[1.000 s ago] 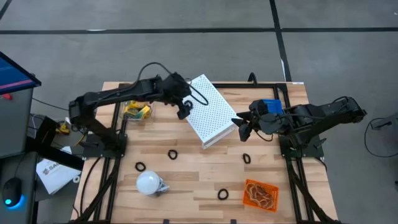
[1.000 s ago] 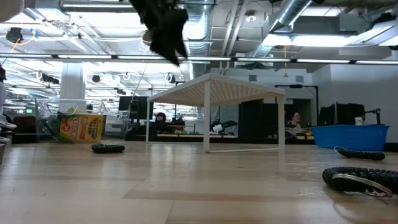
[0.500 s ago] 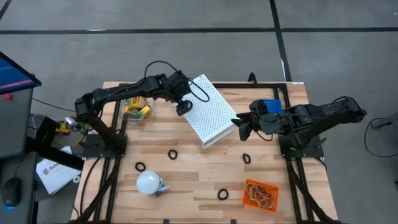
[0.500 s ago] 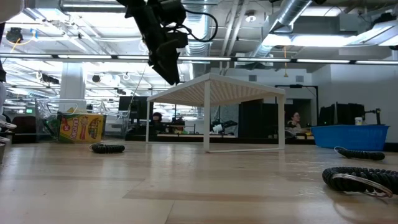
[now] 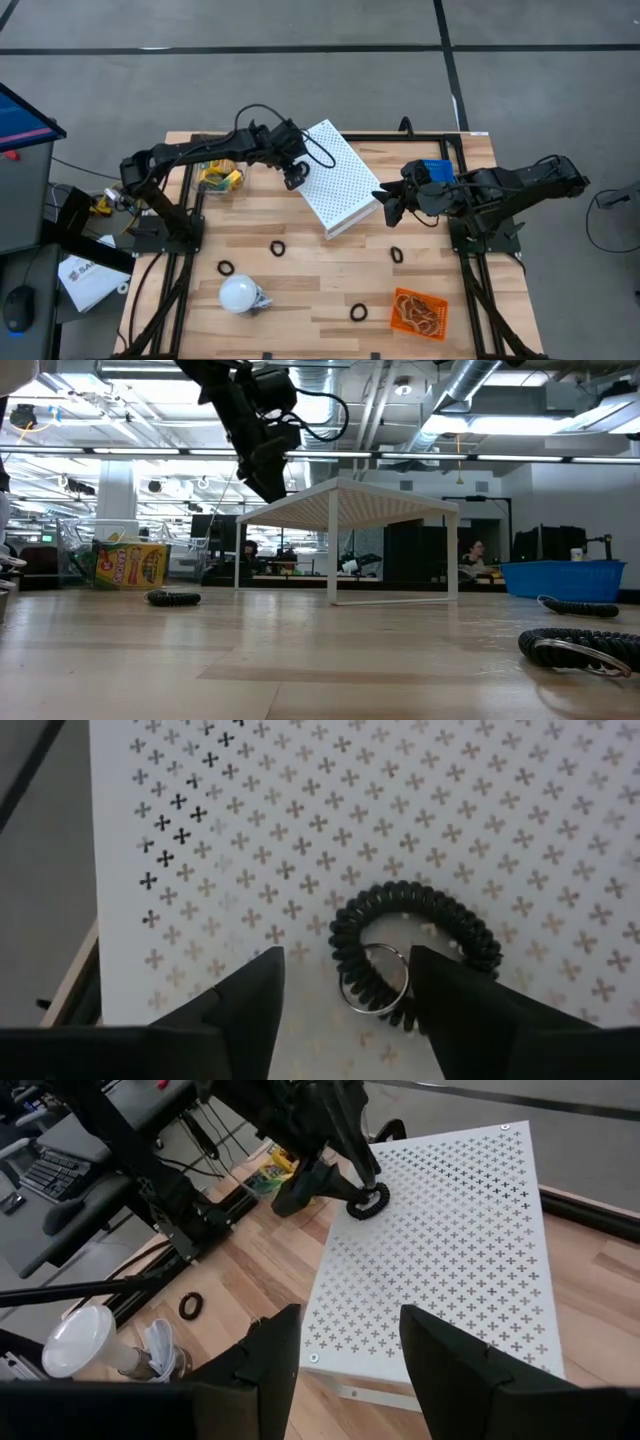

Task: Pick & Place Office Desk Supplies
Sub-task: Put the black spring keychain into the blue bin

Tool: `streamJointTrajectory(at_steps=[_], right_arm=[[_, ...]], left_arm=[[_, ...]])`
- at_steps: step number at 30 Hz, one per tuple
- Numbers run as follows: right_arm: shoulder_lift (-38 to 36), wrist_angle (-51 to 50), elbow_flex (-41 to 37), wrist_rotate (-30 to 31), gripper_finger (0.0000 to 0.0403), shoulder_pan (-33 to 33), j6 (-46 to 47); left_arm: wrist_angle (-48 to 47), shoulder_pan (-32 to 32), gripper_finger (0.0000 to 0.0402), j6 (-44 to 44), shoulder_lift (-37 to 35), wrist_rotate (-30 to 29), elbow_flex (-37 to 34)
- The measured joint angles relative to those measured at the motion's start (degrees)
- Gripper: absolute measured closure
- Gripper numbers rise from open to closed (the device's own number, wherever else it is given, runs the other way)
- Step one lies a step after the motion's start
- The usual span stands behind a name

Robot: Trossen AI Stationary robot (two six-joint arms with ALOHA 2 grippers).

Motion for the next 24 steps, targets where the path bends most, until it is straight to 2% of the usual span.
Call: streamJointTrajectory(at_steps=[7,14,18,24], right_arm=[[0.0,-0.1,0.0,0.0,0.0234,0.0,-0.4],[0.0,0.0,0.0,0.0,0.0234,0.0,-0.6],[0.0,0.1,0.0,0.0,0.0234,0.0,-1.1],[0.0,0.5,0.0,0.0,0.0234,0.0,-1.4]], left_arm=[[2.9,-0.1,0.0243,-1.2,-0.1,-2.1,-1.3],[4.5,0.6,0.0336,-2.8,0.1,-4.4,-1.4],[6.2,1.5,0.0388,-5.0,-0.3,-1.7,-1.4],[12.9,1.0,0.0391,-9.2,-2.2,6.8,-1.4]])
